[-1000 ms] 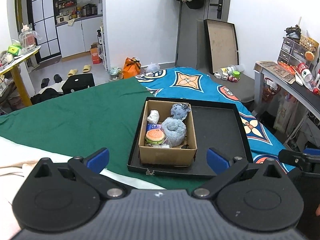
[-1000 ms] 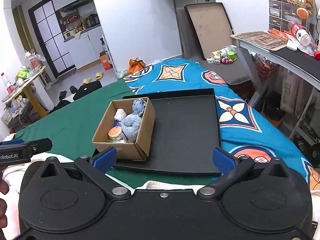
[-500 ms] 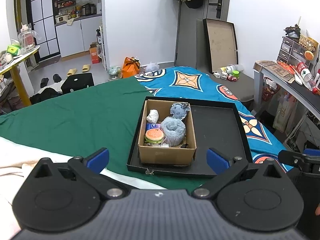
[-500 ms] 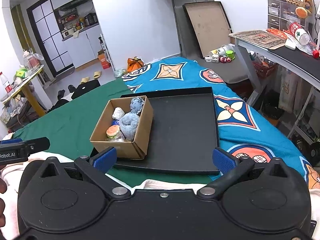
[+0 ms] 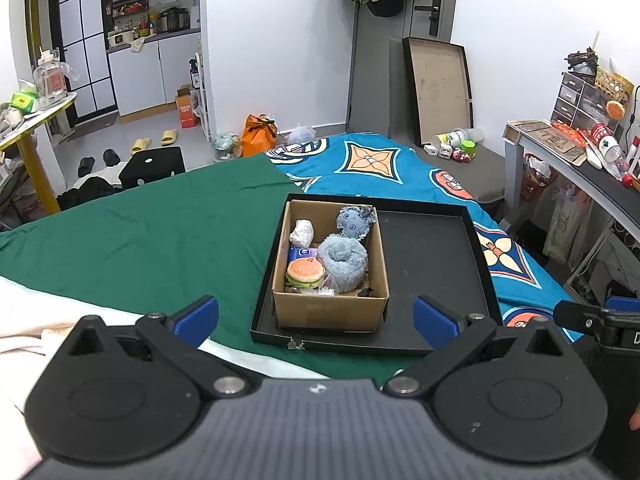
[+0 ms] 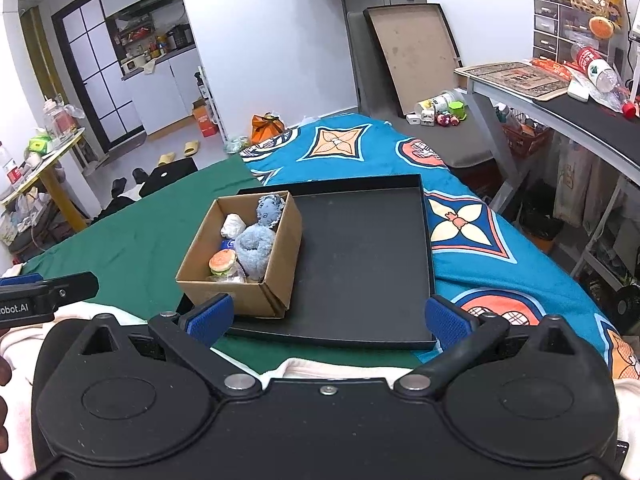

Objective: Organize soft objects

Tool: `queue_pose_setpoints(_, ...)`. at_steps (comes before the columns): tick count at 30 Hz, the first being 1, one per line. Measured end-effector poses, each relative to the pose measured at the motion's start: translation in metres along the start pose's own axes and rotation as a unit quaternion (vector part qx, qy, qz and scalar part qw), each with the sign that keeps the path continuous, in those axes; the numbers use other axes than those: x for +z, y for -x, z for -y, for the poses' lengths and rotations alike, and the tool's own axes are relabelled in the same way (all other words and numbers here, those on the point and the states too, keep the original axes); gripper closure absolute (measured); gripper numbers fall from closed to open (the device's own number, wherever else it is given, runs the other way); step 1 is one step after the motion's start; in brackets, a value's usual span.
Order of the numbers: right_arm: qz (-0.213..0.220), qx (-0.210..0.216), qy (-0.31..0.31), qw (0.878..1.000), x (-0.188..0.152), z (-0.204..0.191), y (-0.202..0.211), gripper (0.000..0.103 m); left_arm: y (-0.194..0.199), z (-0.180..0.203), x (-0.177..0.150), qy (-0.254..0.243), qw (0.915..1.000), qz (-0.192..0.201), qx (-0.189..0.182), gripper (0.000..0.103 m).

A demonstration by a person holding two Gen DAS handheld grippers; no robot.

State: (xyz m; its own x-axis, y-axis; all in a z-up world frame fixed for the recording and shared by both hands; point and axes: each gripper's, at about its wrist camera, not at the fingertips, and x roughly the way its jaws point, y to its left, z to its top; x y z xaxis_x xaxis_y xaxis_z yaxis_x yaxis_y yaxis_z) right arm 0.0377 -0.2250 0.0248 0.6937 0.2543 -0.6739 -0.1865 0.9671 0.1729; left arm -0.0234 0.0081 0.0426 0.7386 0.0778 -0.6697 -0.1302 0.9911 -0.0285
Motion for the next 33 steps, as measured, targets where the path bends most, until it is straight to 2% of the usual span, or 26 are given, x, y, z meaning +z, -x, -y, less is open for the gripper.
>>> queue_pose_setpoints(33,-0.007,0.005,0.009,1.0,-0.002,0.0,-0.0016,0.0,-0.0032,-0.0001,-0.0027,0.0,1.0,-0.007,-0.001,0.0)
